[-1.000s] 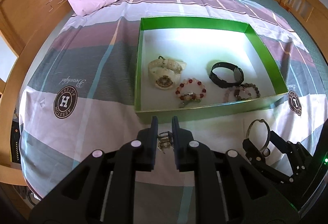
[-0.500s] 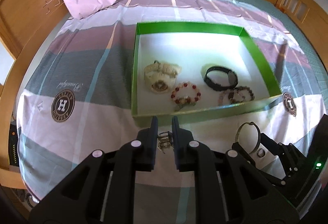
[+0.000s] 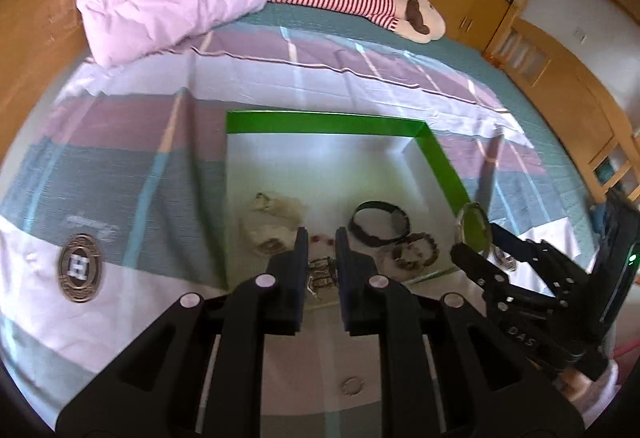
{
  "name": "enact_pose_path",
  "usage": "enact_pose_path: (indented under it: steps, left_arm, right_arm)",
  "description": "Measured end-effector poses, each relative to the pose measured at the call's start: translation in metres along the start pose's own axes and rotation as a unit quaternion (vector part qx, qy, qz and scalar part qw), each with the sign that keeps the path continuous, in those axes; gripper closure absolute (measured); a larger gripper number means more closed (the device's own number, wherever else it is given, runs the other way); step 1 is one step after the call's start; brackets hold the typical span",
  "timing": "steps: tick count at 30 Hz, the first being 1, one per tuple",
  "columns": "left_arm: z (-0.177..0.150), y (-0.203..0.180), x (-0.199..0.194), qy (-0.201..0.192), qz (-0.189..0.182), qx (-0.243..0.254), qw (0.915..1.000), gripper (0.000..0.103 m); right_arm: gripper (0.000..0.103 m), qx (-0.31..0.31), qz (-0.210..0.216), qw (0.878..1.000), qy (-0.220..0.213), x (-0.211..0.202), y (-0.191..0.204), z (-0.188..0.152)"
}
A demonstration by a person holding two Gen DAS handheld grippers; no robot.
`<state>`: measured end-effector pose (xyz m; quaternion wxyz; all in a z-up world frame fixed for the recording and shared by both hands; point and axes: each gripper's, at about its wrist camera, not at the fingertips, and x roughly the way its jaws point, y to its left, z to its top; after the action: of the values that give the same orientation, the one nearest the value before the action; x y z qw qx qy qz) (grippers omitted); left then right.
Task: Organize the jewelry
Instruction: 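Carry the charm with the left tool while the right tool carries the bangle into the box, then grasp the gold beaded ring with the left tool while the right tool grasps the small dark ring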
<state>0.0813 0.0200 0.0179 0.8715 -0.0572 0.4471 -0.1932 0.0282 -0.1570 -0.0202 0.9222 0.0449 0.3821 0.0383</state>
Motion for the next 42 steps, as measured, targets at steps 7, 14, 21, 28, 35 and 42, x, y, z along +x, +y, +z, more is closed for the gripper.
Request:
enact_pose_path:
  steps: [7,14,21,28,35,42]
  left_arm:
    - [0.005,0.006,0.045,0.044,-0.012,-0.02,0.9988,0.089]
    - [-0.003,0.002,0.072,0.077,-0.02,-0.029,0.9964,0.088]
    - [-0.014,-0.018,0.058,0.078,-0.01,0.012,0.9968,0.073]
    - [-0.065,-0.036,0.037,0.135,0.063,0.068,0.9864,0.064]
    - [-0.11,-0.05,0.045,0.184,0.054,0.096,0.9768,0.064]
    - [-0.126,-0.056,0.06,0.202,0.063,0.111,0.9711,0.066]
  right_arm:
    - [0.042,0.011,0.005,0.999,0.031,0.03,-0.014,0.01]
    - [0.041,0.001,-0.003,0.998,0.057,0.046,-0.013,0.005]
    - [0.032,-0.024,0.015,0.997,0.071,0.006,-0.006,0.0]
    - [0.033,-0.074,0.002,0.979,0.192,0.0,-0.005,-0.064]
    - [0.047,-0.079,-0.015,0.967,0.241,0.02,-0.014,-0.106]
    - [0.061,-0.053,-0.017,0.97,0.235,0.02,-0.023,-0.102]
